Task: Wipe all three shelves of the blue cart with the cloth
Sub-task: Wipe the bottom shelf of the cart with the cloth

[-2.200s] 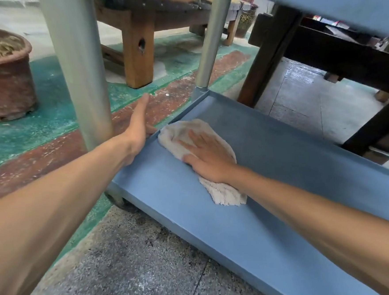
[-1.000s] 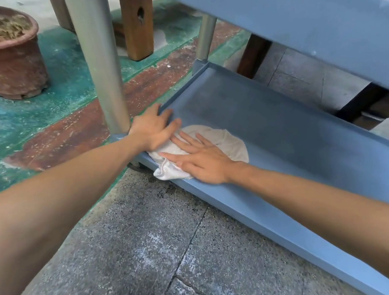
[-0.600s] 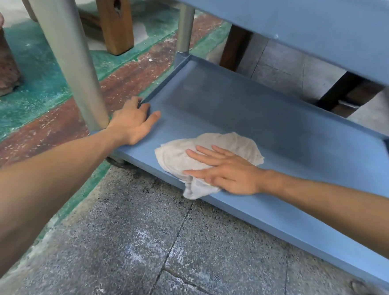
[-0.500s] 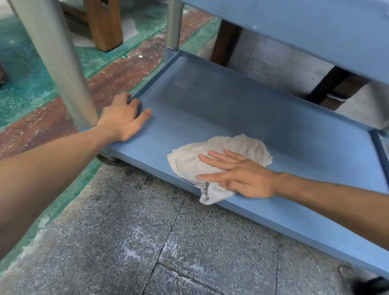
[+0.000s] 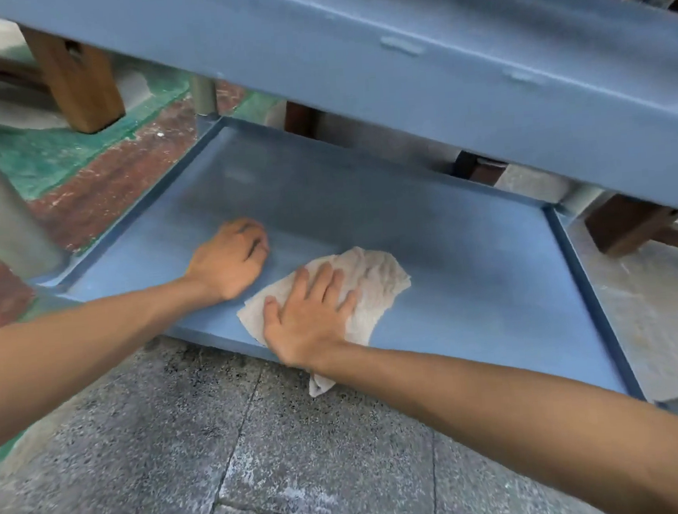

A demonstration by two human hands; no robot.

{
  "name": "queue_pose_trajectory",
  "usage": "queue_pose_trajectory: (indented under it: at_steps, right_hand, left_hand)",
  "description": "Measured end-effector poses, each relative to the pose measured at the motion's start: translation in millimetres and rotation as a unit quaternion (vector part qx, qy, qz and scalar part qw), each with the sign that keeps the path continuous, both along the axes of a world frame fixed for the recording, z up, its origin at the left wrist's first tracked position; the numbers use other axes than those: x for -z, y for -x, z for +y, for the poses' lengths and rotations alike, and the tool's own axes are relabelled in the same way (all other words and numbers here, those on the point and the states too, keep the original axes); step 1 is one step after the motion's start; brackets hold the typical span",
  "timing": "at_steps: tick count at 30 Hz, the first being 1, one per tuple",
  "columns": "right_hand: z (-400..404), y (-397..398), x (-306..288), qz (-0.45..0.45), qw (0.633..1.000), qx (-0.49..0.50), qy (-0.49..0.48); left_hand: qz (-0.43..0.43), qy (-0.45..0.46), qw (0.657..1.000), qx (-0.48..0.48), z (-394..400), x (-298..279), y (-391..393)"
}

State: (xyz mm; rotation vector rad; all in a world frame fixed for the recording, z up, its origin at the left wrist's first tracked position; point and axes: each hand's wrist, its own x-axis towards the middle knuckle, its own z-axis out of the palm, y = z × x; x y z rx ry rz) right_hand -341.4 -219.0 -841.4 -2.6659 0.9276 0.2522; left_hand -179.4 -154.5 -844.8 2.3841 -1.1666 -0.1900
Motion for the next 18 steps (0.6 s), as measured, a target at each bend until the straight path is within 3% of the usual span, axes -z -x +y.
queue_pose_trajectory:
  at_steps: [3,6,9,18]
  right_hand:
    - [-5,3,11,-0.011,0.998,-0.052,0.017]
    - [-24,14,14,-0.025,0.992,-0.125,0.007]
    - [-48,36,18,-0.042,0.983,-0.177,0.009]
    - [-96,87,20,-0.039,0.975,-0.219,0.026]
  left_hand:
    - [0.029,-0.008,0.999,0.024,6,13,14]
    - [-0.057,-0.091,0.99,0.095,13,26,21]
    - [-0.077,-0.115,0.985,0.099,10,31,20]
    - [-0.118,-0.148,0.974,0.121,10,28,25]
